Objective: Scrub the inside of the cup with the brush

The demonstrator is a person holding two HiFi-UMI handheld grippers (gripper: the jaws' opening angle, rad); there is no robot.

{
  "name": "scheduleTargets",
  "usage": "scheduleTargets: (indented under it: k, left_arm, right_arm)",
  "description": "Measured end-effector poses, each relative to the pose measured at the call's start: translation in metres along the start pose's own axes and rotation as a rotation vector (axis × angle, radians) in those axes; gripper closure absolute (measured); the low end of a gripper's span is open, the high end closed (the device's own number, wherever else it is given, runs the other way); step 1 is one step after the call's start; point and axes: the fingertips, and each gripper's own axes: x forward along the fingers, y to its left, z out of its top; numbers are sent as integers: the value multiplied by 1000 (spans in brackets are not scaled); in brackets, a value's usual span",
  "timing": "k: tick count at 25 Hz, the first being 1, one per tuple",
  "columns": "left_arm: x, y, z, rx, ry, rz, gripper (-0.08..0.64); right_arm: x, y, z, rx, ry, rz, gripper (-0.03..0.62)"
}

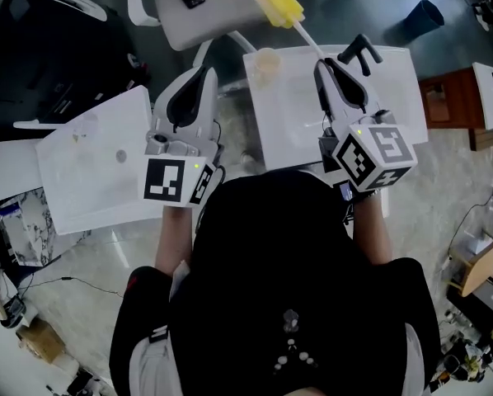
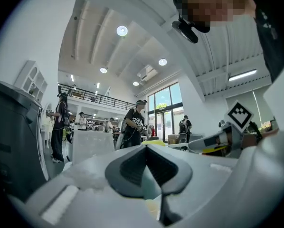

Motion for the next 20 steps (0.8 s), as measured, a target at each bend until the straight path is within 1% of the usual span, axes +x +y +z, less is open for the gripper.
scheduleTargets:
  k: [3,6,14,17,20]
  left_arm:
    - [-3,-3,-3,-30,-1,1,558]
    - [-4,-6,-6,-37,-4,1,558]
    - [-8,-3,-19,-48,19,13,558]
    - [-10,1,-22,-56,27,16,558]
    - [-11,1,-27,-81,31,12,558]
  right_arm:
    - [-4,10,8,16,-82,4,551]
    - [-6,21,9,15,-130,18,551]
    - [-1,40,-2,19,-137,65,551]
    - [-2,44,-3,11,-143,63,551]
    - [-2,45,-6,22,-143,58,551]
